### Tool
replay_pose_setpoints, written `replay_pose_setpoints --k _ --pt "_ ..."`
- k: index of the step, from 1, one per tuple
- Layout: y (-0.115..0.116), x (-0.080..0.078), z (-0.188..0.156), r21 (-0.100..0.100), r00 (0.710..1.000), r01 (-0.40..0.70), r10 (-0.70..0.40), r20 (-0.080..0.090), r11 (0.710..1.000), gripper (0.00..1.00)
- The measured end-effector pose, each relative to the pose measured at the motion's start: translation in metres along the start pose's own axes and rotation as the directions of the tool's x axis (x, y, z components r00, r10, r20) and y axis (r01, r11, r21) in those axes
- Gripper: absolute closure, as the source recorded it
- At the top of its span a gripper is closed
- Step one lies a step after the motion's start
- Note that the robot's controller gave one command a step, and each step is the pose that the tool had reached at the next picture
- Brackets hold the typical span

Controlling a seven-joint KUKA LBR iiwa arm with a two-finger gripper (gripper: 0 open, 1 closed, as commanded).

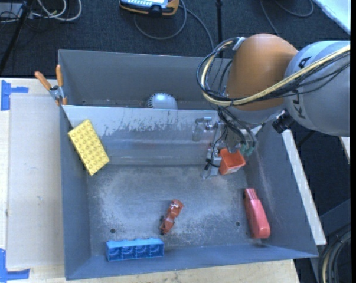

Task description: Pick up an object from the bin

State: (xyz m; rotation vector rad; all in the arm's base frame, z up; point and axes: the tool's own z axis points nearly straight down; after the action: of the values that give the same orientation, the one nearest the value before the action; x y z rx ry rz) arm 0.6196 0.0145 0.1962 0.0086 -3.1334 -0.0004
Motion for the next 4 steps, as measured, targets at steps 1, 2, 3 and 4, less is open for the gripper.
replay_pose_setpoints --k 1,2,3,4 --pt "0.000 -0.001 -0.005 0.000 1.000 0.000 0.000 0.008 1.000 0.00" --pt "0.010 0.008 0.021 0.002 0.994 0.109 -0.109 0.014 0.994 0.00" --pt "0.068 0.052 0.090 -0.001 0.970 0.244 -0.244 -0.001 0.970 0.00" --pt "0.074 0.059 0.070 0.005 0.930 0.366 -0.366 0.010 0.930 0.00"
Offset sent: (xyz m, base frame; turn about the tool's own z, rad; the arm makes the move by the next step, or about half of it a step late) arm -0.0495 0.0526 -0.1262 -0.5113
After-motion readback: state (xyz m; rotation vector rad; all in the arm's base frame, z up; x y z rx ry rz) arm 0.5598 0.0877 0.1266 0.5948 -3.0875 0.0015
